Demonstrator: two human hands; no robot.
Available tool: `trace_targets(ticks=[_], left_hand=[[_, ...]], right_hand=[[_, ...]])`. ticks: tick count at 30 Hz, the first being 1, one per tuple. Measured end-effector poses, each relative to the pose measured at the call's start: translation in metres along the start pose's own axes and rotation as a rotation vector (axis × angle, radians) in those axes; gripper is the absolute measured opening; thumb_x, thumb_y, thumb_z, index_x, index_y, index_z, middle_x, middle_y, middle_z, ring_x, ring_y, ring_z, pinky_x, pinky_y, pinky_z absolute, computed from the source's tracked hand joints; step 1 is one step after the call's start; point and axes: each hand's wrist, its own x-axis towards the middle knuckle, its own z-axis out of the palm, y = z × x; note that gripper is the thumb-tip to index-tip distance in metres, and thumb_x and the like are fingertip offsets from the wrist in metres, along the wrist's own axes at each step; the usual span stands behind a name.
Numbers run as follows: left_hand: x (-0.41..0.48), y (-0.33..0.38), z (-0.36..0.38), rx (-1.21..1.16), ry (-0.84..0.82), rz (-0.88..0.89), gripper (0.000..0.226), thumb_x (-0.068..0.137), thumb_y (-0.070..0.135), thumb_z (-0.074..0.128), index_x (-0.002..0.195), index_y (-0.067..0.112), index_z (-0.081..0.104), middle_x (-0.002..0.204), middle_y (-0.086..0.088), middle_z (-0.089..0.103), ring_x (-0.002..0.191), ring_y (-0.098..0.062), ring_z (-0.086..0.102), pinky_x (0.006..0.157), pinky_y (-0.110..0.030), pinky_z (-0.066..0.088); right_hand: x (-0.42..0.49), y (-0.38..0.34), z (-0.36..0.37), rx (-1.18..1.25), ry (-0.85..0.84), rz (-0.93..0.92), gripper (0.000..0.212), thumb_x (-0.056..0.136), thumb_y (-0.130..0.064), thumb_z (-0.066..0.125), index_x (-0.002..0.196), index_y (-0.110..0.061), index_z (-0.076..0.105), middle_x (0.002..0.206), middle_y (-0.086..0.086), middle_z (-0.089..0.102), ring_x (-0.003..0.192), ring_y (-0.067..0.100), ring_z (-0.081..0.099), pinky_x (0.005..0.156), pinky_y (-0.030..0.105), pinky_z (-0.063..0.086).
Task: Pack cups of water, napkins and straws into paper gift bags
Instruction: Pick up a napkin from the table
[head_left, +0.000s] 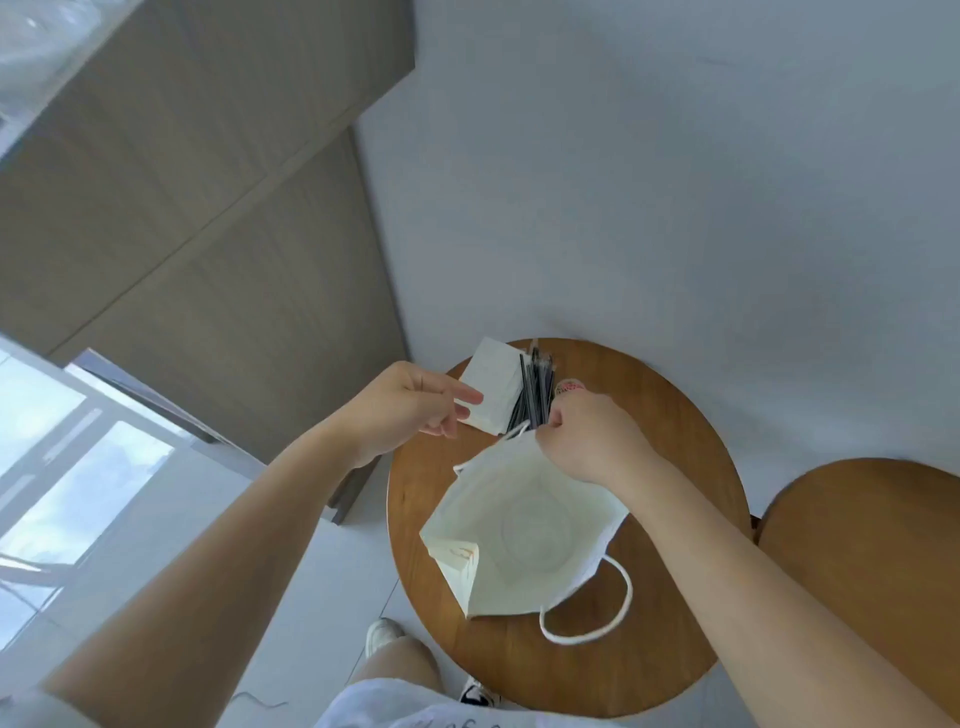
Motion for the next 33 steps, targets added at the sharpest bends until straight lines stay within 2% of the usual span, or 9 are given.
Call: trace_targets(ticks=[2,6,11,16,18,22,26,30,33], left_hand=[[0.012,0.002,-0.001,-0.048,0.065,-0.017,0.034,0.088,-0.004,0.047,0.064,0.007,0.067,0.106,0.006,0.068,0.101,-0.017,0.063,0.085,-0.029,0.053],[0.054,-0.009,0.008,0.191,0.056,-0.025,0.019,0.091,0.010,0.053,0.082,0.015,0.070,0.102,0.007,0.066,0.099,-0.016,0.061,0.091,-0.034,0.050],[0.117,-0.026,0.017,0.334,0.028,-0.045,0.021,0.093,0.014,0.046,0.094,0.015,0.067,0.101,0.002,0.061,0.094,-0.016,0.056,0.078,-0.026,0.044],[0.188,-0.069,0.013,0.374,0.009,-0.146,0.019,0.089,0.019,0.050,0.079,0.033,0.059,0.114,0.001,0.062,0.103,-0.017,0.057,0.089,-0.034,0.051],[0.211,-0.088,0.012,0.381,0.021,-0.204,0.015,0.090,0.017,0.051,0.093,0.028,0.061,0.117,0.000,0.059,0.102,-0.017,0.055,0.086,-0.031,0.052],[0.249,-0.122,0.011,0.399,0.105,-0.265,0.039,0.093,0.017,0.055,0.131,0.018,0.048,0.125,-0.001,0.054,0.100,-0.014,0.051,0.075,-0.021,0.042],[0.275,-0.141,0.018,0.530,0.174,-0.335,0.047,0.088,0.026,0.064,0.130,0.017,0.045,0.121,-0.006,0.051,0.105,-0.021,0.055,0.080,-0.029,0.050],[0.291,-0.151,0.028,0.601,0.212,-0.376,0.055,0.086,0.038,0.066,0.131,0.017,0.041,0.123,-0.006,0.049,0.111,-0.020,0.052,0.086,-0.031,0.050],[0.299,-0.155,0.031,0.596,0.216,-0.381,0.053,0.088,0.037,0.064,0.131,0.016,0.040,0.126,-0.006,0.050,0.112,-0.021,0.054,0.089,-0.033,0.050]], right_hand=[[0.009,0.001,-0.011,0.059,0.058,-0.004,0.033,0.088,-0.011,0.046,0.057,-0.014,0.033,0.059,0.000,0.038,0.050,0.015,0.034,0.045,0.026,0.022],[0.042,0.002,-0.018,0.113,0.053,0.030,0.032,0.087,-0.010,0.044,0.060,-0.016,0.030,0.059,-0.002,0.036,0.050,0.013,0.033,0.045,0.026,0.022],[0.100,0.005,-0.014,0.084,-0.065,0.042,0.035,0.086,-0.004,0.041,0.054,-0.014,0.031,0.053,0.000,0.035,0.047,0.014,0.034,0.045,0.026,0.024],[0.179,0.019,0.010,0.069,-0.233,0.107,0.040,0.086,0.001,0.040,0.050,-0.013,0.032,0.051,0.002,0.033,0.046,0.013,0.031,0.044,0.024,0.023],[0.207,0.030,0.030,0.062,-0.283,0.168,0.039,0.087,0.002,0.039,0.051,-0.013,0.031,0.051,0.002,0.032,0.045,0.013,0.030,0.043,0.023,0.022],[0.245,0.054,0.075,0.050,-0.349,0.274,0.036,0.086,0.002,0.042,0.053,-0.012,0.034,0.050,0.003,0.033,0.043,0.014,0.032,0.041,0.024,0.024],[0.262,0.071,0.108,-0.020,-0.312,0.321,0.030,0.089,-0.006,0.042,0.061,-0.015,0.035,0.057,0.001,0.040,0.048,0.014,0.040,0.043,0.025,0.029],[0.269,0.079,0.124,-0.121,-0.290,0.350,0.013,0.094,-0.012,0.044,0.081,-0.012,0.046,0.066,-0.001,0.044,0.070,0.021,0.055,0.055,0.029,0.042],[0.273,0.085,0.132,-0.175,-0.294,0.375,0.020,0.095,-0.014,0.047,0.075,-0.013,0.045,0.065,-0.001,0.044,0.077,0.023,0.059,0.057,0.029,0.042]])
